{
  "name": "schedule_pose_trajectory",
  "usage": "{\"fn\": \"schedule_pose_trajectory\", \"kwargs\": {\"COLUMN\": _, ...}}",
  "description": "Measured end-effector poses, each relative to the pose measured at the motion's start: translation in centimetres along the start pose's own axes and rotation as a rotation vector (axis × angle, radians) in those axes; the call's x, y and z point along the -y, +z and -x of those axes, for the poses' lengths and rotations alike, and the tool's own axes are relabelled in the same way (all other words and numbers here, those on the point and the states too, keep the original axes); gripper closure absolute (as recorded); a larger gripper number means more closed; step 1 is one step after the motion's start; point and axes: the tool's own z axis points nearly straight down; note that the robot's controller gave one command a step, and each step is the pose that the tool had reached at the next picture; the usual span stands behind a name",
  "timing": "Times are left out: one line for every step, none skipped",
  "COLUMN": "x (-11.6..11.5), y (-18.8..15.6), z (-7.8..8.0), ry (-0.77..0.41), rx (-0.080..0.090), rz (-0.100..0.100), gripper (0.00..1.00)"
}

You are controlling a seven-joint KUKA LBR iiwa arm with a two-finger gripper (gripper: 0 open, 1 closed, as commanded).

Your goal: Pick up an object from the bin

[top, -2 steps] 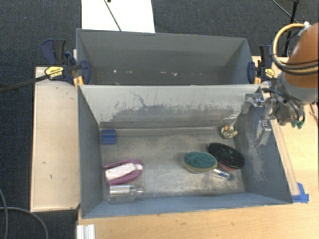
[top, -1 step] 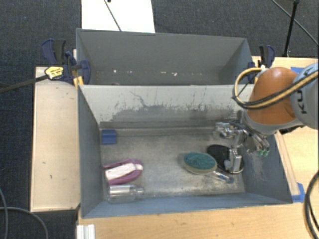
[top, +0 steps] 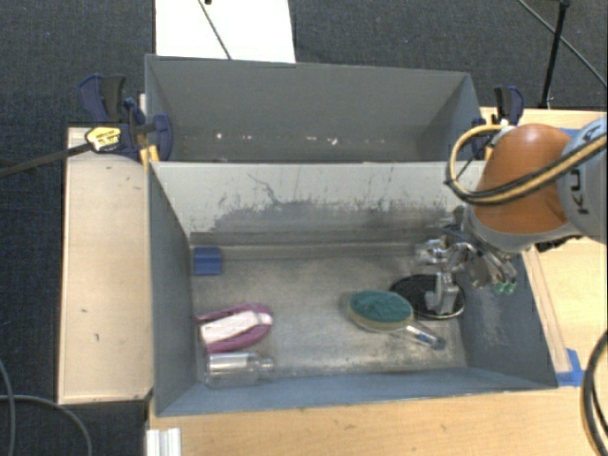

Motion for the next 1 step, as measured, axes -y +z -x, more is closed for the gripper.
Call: {"fn": "schedule_pose_trajectory", "kwargs": {"x": -0.44, "y": -8.59, "z": -1.85, "ry": -0.030, "rx": 0.009, "rz": -0.002, "gripper": 1.00}}
